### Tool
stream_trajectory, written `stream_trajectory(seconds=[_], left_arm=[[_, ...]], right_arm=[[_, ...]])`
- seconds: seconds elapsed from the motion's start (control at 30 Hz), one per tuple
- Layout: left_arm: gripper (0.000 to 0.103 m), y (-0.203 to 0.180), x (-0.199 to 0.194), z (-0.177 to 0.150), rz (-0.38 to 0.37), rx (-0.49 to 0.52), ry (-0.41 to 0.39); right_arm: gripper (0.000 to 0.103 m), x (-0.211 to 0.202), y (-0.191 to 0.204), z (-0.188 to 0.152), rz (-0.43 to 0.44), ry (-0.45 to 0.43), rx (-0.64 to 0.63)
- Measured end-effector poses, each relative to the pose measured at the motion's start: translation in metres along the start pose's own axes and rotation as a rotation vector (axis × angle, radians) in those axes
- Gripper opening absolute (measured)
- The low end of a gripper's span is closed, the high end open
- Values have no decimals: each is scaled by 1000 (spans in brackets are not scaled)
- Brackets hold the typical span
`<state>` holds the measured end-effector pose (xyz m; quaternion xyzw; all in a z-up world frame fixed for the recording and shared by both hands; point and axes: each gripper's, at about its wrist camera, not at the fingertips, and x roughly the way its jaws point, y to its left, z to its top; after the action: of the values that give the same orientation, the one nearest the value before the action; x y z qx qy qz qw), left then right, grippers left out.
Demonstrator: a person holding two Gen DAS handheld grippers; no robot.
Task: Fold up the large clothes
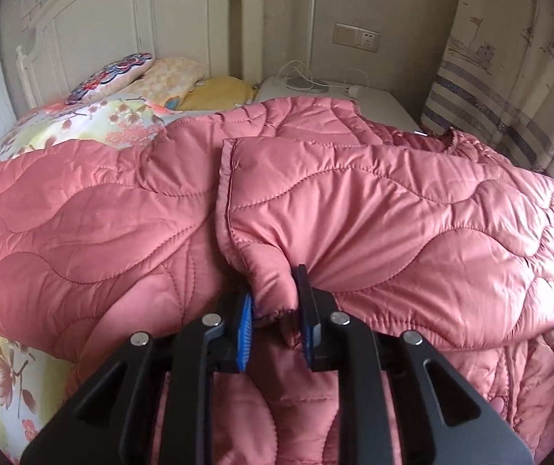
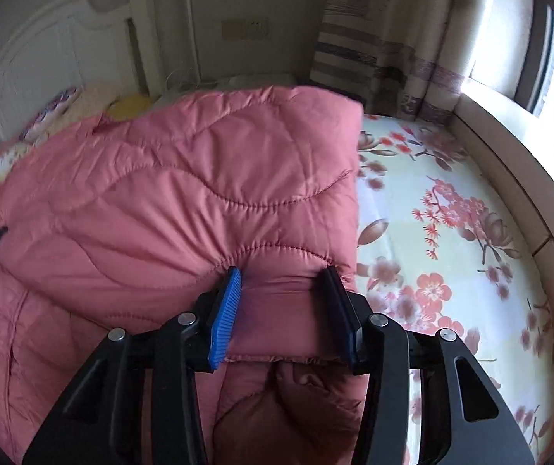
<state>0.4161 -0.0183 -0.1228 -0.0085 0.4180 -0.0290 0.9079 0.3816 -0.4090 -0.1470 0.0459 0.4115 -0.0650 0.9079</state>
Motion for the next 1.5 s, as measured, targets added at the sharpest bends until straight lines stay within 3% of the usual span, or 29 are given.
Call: stream_trajectory(seconds=[0.07, 0.13, 0.27, 0.3, 0.37, 0.4, 0.5, 0.67, 0.73, 0.77, 0.8, 0.83, 0.97, 1.07, 1.13, 1.17, 1.27, 1.4, 1.5], left_arm=[[24, -3, -1, -2, -15, 22, -3], [24, -7, -1, -2, -12, 40, -4], [33, -13, -1, -2, 3, 66, -4], [37, -12, 0, -2, 4, 63, -3], [40, -9, 1, -1, -11, 50, 0], [42, -7, 1, -1, -27, 46, 2], [42, -5, 3, 0, -30, 44, 9], [42, -8, 3, -1, -16, 56, 8], [42, -7, 3, -1, -23, 50, 9], [43, -6, 3, -1, -24, 48, 10], [45, -6, 3, -1, -26, 48, 9], [46, -5, 3, -2, -28, 49, 10], [48, -4, 4, -2, -29, 45, 12], [50, -4, 4, -1, -30, 46, 13], [51, -4, 4, -1, -31, 44, 13], [51, -3, 4, -1, -34, 41, 14], [54, -4, 5, -2, -36, 45, 14], [56, -3, 6, -1, -38, 43, 15], [57, -3, 6, -1, -37, 45, 16]], right_arm=[[45, -11, -9, 9, -14, -1, 40], [45, -25, -16, 17, 24, -47, 77], [46, -38, -3, 42, 78, -156, 22], [46, -29, 3, 47, 68, -143, -20], [46, 19, 8, 47, -3, 78, -59], [46, 30, 2, 45, 16, 99, -18], [46, 16, 2, 54, 14, 83, -18], [46, -9, -10, 96, 79, -95, 60], [50, 15, -14, 112, 51, -70, 63], [51, 40, -17, 115, 16, 16, 52], [51, 69, -16, 115, 5, 119, 45], [52, 79, -16, 111, 11, 138, 37], [52, 46, -10, 113, -15, 78, 52], [55, 0, 8, 92, 61, -37, 18], [73, -17, 28, 69, 76, -58, -86], [87, -16, 37, 59, 71, -45, -131], [88, 17, 57, 36, 32, 81, -247], [87, -8, 56, 39, 30, 68, -162], [93, -44, 65, 30, 80, -33, -131]])
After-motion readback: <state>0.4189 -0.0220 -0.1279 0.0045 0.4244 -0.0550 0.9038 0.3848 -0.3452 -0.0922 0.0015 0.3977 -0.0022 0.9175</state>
